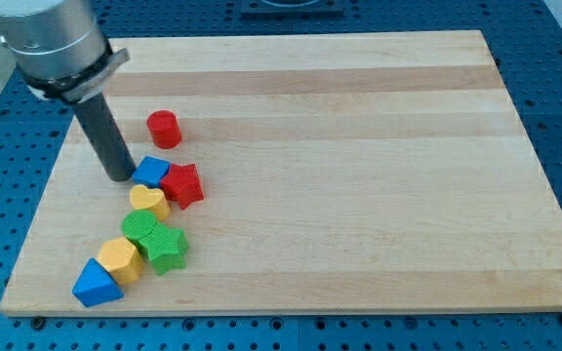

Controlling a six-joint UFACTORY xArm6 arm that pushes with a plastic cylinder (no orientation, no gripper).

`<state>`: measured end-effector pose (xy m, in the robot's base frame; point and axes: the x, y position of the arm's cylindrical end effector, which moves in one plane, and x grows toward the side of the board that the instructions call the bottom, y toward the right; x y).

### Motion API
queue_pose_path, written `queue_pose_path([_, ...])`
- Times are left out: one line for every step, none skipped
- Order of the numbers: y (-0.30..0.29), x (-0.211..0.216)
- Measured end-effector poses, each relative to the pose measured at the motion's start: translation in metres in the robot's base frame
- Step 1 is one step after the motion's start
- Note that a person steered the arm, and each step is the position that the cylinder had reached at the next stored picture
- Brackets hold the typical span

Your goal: Push the red circle into the blue cube

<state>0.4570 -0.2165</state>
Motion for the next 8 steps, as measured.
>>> queue_pose_path([-0.007,0.012])
queue_pose_path([-0.007,0.028])
queue_pose_path([-0.004,0.029])
queue_pose_path([0.015,0.025])
queue_pose_path([0.031,-0.011])
queue_pose_path([0.046,-0.054])
queue_pose_path([0.046,-0.051])
queue_pose_path([0.032,-0.028])
